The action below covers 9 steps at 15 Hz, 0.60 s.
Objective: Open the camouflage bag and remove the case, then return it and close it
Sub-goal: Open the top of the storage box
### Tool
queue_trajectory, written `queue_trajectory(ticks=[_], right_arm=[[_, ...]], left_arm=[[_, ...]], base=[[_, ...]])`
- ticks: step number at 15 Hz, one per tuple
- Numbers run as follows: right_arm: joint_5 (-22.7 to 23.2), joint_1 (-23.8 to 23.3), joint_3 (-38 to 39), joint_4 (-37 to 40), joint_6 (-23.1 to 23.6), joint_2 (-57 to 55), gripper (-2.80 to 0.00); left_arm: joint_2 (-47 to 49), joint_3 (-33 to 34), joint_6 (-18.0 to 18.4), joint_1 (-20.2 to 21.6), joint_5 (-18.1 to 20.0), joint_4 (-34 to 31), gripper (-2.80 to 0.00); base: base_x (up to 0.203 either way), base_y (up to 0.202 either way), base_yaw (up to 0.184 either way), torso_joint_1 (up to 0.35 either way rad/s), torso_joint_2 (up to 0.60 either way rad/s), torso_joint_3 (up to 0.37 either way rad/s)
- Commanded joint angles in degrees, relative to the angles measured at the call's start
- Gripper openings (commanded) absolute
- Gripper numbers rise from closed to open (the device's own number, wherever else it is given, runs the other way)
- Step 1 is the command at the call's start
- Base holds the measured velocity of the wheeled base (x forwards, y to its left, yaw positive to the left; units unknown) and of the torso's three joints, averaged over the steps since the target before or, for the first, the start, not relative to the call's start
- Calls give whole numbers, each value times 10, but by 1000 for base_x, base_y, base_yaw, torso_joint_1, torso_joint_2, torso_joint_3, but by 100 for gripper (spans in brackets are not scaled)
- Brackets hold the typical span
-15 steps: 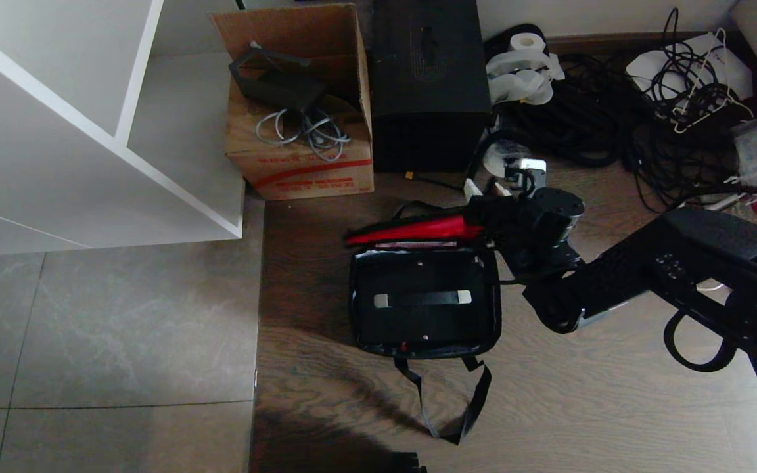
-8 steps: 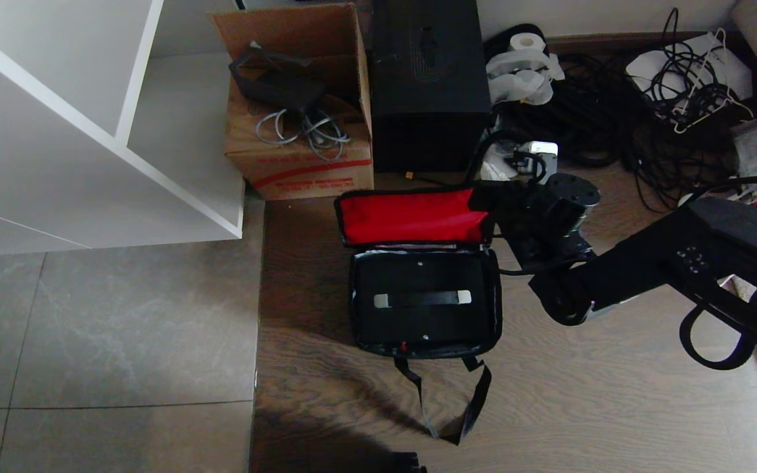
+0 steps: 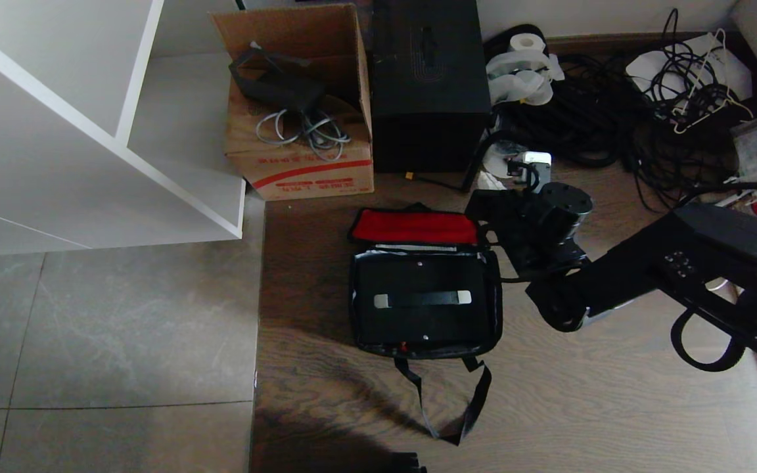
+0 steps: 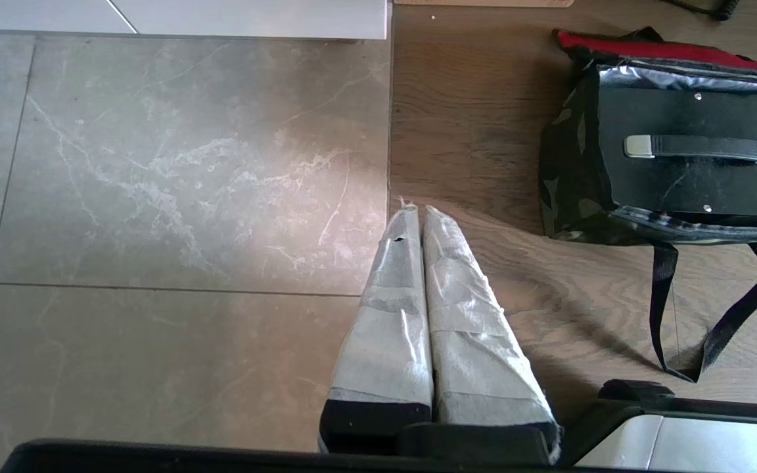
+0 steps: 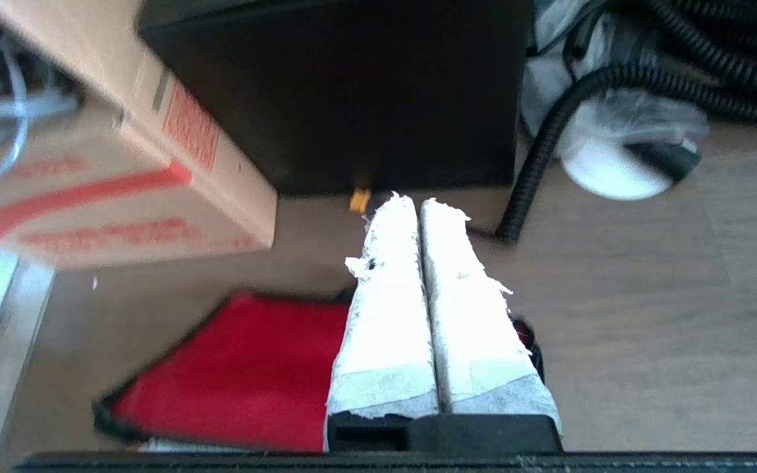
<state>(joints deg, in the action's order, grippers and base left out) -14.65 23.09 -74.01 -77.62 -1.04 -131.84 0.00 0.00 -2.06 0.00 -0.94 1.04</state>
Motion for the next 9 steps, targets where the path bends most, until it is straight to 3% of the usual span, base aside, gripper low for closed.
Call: queue_trajectory(ticks=[1,4,7,9], right_arm=[[2,-1,57,-1,0,51,-280],[10,-9,208,2,-2,118,-280],[67,-13,372,-8,-6,176,-280],[91,-14,429,-5,-14,194,-280]], left_arm=[[0,5,0,0,0,0,-280],[0,5,0,0,0,0,-280],[0,5,0,0,0,0,-280],[0,5,0,0,0,0,-280]], base=[[0,0,0,0,0,0],[0,0,0,0,0,0],[0,0,0,0,0,0],[0,0,0,0,0,0]])
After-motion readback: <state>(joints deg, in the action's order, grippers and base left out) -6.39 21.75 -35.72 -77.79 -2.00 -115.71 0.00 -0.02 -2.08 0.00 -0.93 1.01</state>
